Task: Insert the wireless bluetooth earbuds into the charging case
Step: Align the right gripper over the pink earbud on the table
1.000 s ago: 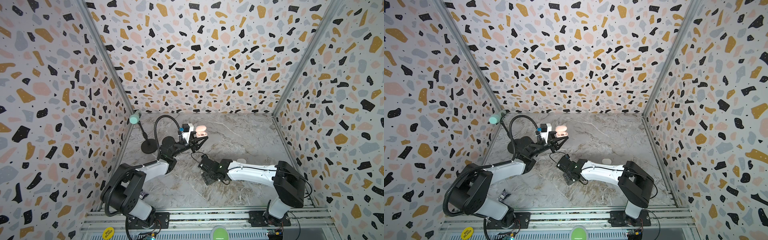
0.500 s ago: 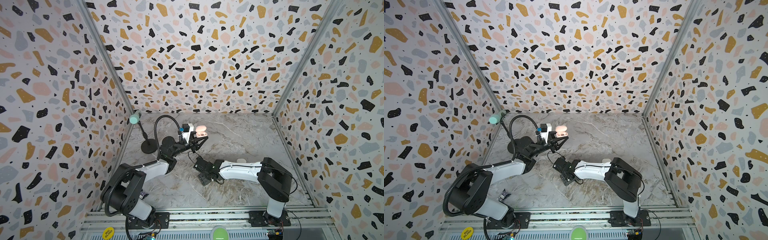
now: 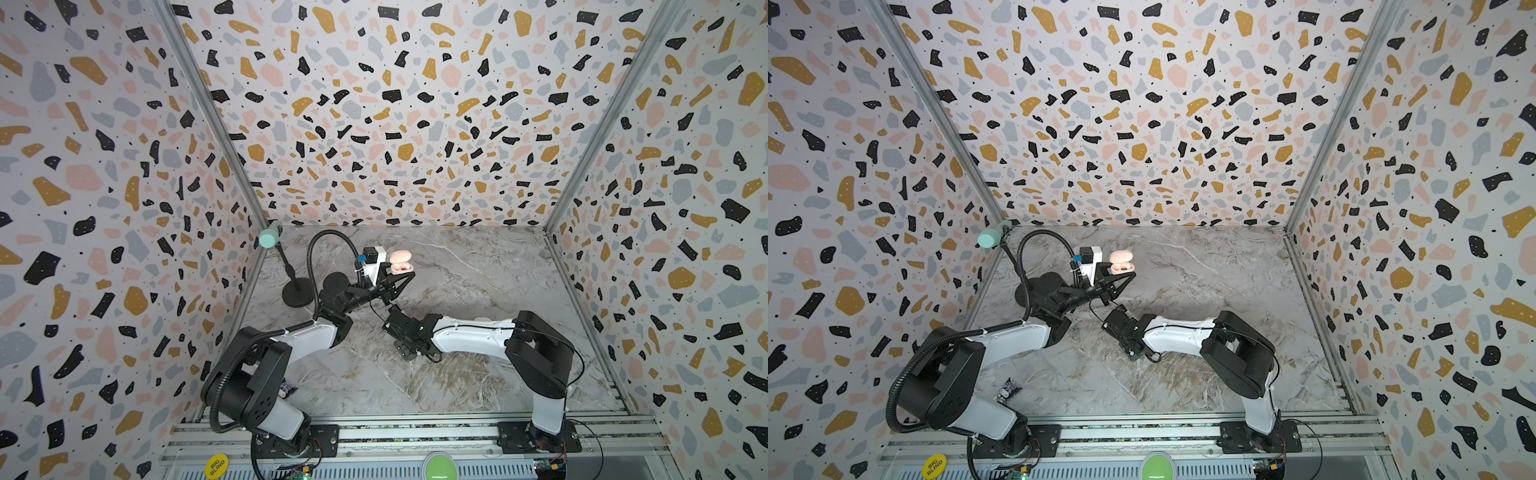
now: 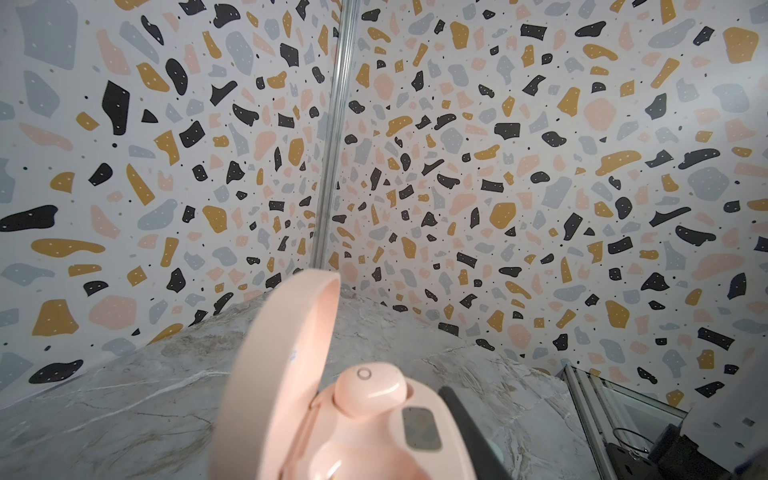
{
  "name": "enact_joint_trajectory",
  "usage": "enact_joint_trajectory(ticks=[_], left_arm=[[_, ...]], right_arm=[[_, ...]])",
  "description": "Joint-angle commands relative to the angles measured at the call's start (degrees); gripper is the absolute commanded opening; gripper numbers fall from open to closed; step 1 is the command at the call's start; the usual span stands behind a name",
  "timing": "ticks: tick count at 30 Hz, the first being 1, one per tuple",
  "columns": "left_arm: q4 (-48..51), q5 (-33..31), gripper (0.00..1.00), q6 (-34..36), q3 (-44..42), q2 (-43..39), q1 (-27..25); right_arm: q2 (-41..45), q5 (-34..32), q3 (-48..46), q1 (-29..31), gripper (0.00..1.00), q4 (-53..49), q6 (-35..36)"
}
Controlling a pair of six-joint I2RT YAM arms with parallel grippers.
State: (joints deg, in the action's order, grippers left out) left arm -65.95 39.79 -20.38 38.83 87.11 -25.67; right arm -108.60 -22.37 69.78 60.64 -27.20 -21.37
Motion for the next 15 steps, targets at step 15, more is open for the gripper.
enact_joint_trajectory(ticks=[15], left_arm=[[-2.25,0.74,0.06,0.29,1.71,-0.49,0.27]], right_arm=[[3.67,-6.67,0.58,-2.35,0.77,-3.39,3.42]])
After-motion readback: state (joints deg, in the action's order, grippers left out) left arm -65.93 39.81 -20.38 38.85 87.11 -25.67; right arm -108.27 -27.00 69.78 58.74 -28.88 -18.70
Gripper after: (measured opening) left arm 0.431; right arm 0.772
